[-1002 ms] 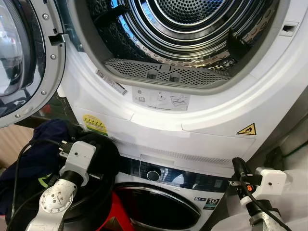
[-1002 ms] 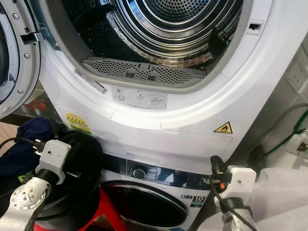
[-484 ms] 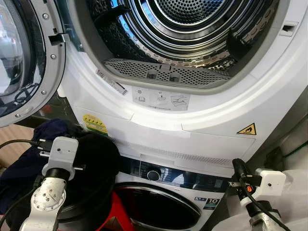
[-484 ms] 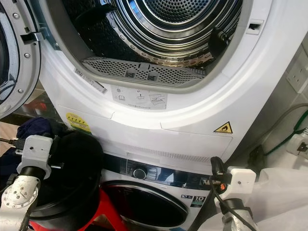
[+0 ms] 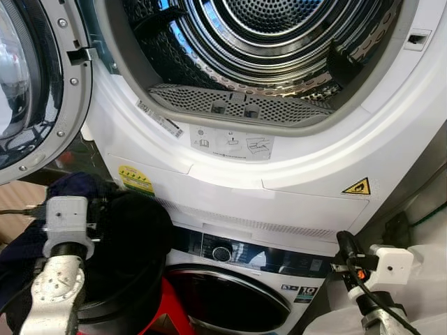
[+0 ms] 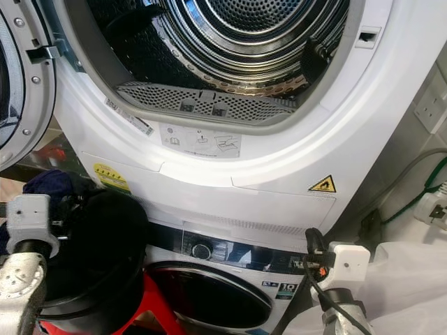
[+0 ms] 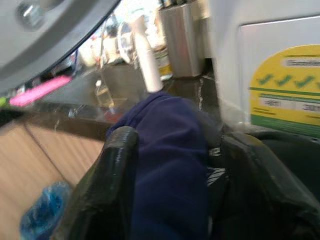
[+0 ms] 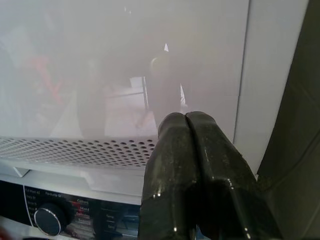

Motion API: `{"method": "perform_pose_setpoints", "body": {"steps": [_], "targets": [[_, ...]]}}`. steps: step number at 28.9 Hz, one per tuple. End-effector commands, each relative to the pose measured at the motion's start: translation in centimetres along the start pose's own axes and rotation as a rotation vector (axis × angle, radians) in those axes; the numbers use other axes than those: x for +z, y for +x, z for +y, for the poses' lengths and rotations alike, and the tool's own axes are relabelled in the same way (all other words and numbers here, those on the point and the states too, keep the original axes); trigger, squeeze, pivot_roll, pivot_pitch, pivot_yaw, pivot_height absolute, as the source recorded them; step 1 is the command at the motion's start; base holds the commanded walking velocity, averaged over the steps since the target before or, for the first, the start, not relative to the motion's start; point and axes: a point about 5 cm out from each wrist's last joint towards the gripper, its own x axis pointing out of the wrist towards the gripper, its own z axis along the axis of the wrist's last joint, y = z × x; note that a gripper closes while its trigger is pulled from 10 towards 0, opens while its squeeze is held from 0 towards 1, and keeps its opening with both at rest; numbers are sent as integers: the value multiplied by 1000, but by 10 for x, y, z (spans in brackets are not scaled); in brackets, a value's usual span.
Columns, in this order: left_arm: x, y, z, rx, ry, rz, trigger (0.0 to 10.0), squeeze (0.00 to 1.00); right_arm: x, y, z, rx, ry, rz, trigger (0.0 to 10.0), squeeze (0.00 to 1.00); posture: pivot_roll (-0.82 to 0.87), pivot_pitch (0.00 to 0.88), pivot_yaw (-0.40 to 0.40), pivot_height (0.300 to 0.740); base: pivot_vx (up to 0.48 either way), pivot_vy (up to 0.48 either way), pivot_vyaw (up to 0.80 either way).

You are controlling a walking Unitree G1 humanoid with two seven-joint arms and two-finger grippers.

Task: Clothes washing

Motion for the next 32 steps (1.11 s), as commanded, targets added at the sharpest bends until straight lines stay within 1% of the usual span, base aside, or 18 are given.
{"method": "perform_pose_setpoints", "body": {"steps": [1, 4, 7, 8, 11, 13, 18, 19, 20, 23, 27, 28, 29, 31, 32], "targets": [[7, 2, 3, 27, -32, -12, 10000, 1000, 0, 1, 1, 2, -8, -6, 10000, 0, -23, 65, 29, 740, 0, 0, 0], [6, 3, 10, 69, -77, 3, 10000, 1000, -1, 2, 1, 5, -6, -6, 10000, 0, -19, 59, 32, 740, 0, 0, 0], [3, 3, 21, 114, -133, 23, 10000, 1000, -1, 3, 2, 6, -4, -6, 10000, 0, -16, 55, 32, 740, 0, 0, 0], [3, 3, 21, 114, -133, 23, 10000, 1000, -1, 3, 2, 6, -4, -6, 10000, 0, -16, 55, 32, 740, 0, 0, 0], [1, 5, 30, 126, -193, 37, 10000, 1000, -2, 3, 3, 7, -4, -4, 10000, 0, -13, 54, 32, 740, 0, 0, 0], [1, 6, 32, 135, -203, 38, 10000, 1000, -2, 3, 3, 8, -3, -4, 10000, 0, -14, 53, 33, 740, 0, 0, 0], [-4, 6, 48, 197, -239, 54, 10000, 1000, -2, 4, 4, 4, -1, -8, 10000, 0, -10, 61, 33, 740, 0, 0, 0], [-5, 5, 52, 215, -257, 62, 10000, 1000, -2, 4, 4, 3, 0, -9, 10000, 0, -9, 63, 34, 740, 0, 0, 0], [-10, 3, 61, 253, -281, 80, 10000, 1000, -3, 4, 4, 3, 2, -8, 10000, 0, -5, 65, 34, 740, 0, 0, 0], [-14, 2, 66, 272, -308, 97, 10000, 1000, -3, 4, 5, 3, 3, -7, 10000, 0, -2, 68, 32, 740, 0, 0, 0], [-22, 0, 75, 281, -322, 126, 10000, 1000, -3, 5, 5, 3, 4, -7, 10000, 0, 2, 71, 32, 740, 0, 0, 0], [-24, -1, 78, 295, -318, 130, 10000, 1000, -3, 6, 5, 2, 4, -8, 10000, 0, 1, 71, 31, 740, 0, 0, 0], [-29, -2, 85, 322, -331, 144, 10000, 1000, -3, 6, 5, 0, 4, -9, 10000, 0, 4, 72, 31, 740, 0, 0, 0], [-33, -3, 90, 336, -343, 157, 10000, 1000, -3, 6, 5, 0, 3, -10, 10000, 0, 4, 72, 31, 740, 0, 0, 0], [-35, -3, 92, 341, -368, 165, 10000, 1000, -3, 7, 5, -2, 4, -11, 10000, 0, 4, 71, 29, 740, 0, 0, 0]]}}
